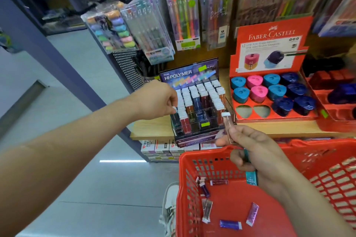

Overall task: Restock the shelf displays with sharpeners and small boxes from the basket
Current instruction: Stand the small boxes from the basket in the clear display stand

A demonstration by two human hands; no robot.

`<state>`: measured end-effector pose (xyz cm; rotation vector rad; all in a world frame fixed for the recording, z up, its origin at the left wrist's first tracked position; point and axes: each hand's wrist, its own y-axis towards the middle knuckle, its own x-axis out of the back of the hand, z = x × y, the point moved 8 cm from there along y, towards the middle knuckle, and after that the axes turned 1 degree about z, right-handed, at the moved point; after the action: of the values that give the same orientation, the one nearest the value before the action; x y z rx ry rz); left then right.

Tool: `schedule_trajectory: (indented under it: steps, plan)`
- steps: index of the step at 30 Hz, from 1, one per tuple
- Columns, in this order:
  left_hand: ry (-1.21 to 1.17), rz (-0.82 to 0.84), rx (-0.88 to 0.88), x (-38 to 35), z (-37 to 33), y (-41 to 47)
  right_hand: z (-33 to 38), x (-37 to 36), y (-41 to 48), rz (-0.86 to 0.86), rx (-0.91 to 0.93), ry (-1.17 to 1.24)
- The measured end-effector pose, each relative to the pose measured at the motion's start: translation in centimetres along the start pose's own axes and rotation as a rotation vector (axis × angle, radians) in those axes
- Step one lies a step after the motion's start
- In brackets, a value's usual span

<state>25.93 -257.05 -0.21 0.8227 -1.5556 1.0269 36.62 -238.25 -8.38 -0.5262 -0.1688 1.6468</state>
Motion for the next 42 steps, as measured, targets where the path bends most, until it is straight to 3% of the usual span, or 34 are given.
schedule_trajectory:
  steps: [4, 12, 17, 21, 23, 28, 31, 39, 42]
  plan:
    - [0.162, -0.019, -0.08, -1.3, -0.5, 0.0, -0.1, -0.9, -0.1, 0.0, 0.012, 0.034]
    - [0.164, 0.034, -0.027, -1.3, -0.3, -0.1, 0.5, -1.8, -0.4, 0.041, 0.034, 0.005]
    - [-0.537, 0.016, 0.009, 2.0, -3.5, -0.1, 0.8, -1.7, -0.6, 0.03, 0.058, -0.036]
    - [-0.658, 0.158, -0.055, 0.9, -7.4, -0.3, 1.0, -2.1, -0.5, 0.044, 0.072, -0.049]
    - [-0.738, 0.14, -0.02, 0.8, -7.3, 0.1, 0.9, -1.5, -0.3, 0.004, 0.048, -0.004]
    - [-0.956, 0.051, 0.103, 1.8, -4.2, 0.7, -0.1, 0.9, -0.1, -0.105, -0.104, 0.556]
    - [-1.071, 0.057, 0.108, 1.7, -3.5, 0.8, -0.6, 2.4, 0.2, -0.183, -0.141, 0.685]
    - [-0.928, 0.007, 0.097, 2.0, -3.4, 1.7, 0.3, 3.0, 0.9, -0.142, -0.064, 0.844]
    - [-0.759, -0.074, 0.128, 2.5, -2.6, 2.2, 0.0, 3.5, 1.0, -0.18, -0.051, 0.864]
